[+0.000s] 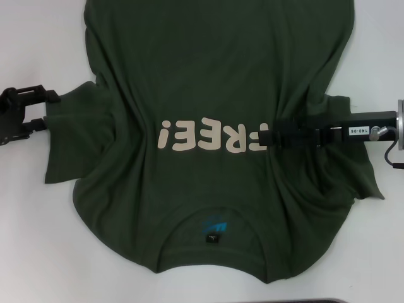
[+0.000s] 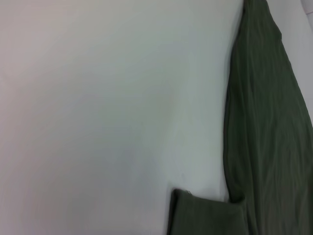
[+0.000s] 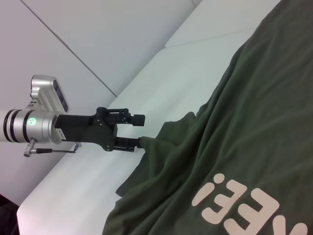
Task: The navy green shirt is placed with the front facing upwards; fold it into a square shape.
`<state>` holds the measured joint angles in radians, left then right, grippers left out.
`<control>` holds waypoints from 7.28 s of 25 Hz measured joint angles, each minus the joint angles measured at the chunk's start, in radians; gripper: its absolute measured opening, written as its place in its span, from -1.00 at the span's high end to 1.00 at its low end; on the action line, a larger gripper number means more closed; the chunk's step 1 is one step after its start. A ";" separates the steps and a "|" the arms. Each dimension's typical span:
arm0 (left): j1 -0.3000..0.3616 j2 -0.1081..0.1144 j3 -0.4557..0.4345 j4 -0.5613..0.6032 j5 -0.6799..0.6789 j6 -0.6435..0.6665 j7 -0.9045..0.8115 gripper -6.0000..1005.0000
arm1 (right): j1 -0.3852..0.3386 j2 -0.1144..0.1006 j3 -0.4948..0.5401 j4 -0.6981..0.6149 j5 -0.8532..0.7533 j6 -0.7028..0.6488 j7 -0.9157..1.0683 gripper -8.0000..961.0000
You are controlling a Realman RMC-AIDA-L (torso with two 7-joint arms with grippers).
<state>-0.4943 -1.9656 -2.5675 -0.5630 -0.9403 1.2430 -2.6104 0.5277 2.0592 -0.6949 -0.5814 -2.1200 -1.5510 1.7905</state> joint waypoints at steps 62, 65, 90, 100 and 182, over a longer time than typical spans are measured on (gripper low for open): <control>-0.030 -0.018 0.038 -0.001 0.013 0.028 0.006 -0.49 | -0.008 -0.008 0.000 0.000 -0.001 -0.002 0.001 -0.91; -0.031 -0.015 0.039 0.001 0.013 0.029 0.003 -0.49 | -0.010 -0.010 0.002 0.000 -0.001 -0.002 0.001 -0.91; -0.046 0.001 0.074 -0.009 0.014 0.068 0.021 0.75 | -0.010 -0.011 0.008 0.000 0.000 -0.008 0.002 -0.91; -0.042 0.045 0.064 -0.015 0.012 0.103 0.001 0.94 | -0.012 -0.011 0.008 0.000 0.000 -0.007 0.003 -0.91; -0.056 -0.145 -0.034 -0.066 -0.125 0.106 0.045 0.94 | -0.015 -0.014 0.008 0.002 -0.006 -0.001 0.013 -0.91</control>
<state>-0.5506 -2.1109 -2.6017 -0.6288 -1.0651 1.3493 -2.5650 0.5124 2.0454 -0.6871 -0.5799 -2.1259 -1.5524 1.8038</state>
